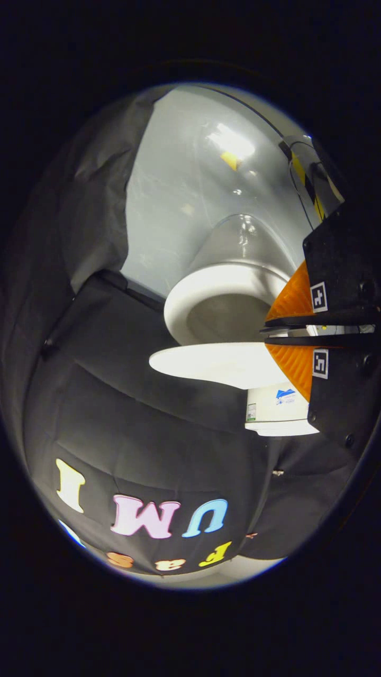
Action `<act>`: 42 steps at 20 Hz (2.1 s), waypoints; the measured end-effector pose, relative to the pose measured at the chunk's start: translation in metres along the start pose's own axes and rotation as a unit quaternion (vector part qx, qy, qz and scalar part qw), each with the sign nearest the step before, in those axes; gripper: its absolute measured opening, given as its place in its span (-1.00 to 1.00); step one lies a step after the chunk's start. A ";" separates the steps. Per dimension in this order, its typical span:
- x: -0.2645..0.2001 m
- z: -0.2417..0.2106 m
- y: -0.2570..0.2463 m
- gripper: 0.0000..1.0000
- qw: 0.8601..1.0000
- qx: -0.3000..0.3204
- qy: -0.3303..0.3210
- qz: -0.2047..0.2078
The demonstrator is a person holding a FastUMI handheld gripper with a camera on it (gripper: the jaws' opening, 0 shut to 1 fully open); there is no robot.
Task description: Open the toilet lid.
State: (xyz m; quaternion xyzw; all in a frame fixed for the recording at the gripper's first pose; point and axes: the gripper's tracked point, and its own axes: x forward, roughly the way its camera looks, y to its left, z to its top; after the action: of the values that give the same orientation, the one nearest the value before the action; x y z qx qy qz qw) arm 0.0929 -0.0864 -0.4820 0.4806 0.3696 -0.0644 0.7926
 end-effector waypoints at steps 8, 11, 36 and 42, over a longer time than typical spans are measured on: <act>-0.035 -0.018 0.121 -0.78 0.987 -0.150 -0.048 -0.010; -0.042 -0.032 0.159 -0.78 0.975 -0.210 -0.066 -0.023; -0.014 -0.194 0.378 -0.67 0.863 -0.485 -0.134 -0.038; 0.002 -0.237 0.405 -0.67 0.847 -0.517 -0.121 -0.025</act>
State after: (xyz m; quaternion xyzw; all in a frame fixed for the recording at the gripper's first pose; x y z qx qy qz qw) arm 0.1556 0.3204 -0.2567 -0.0194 0.2620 0.0585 0.9631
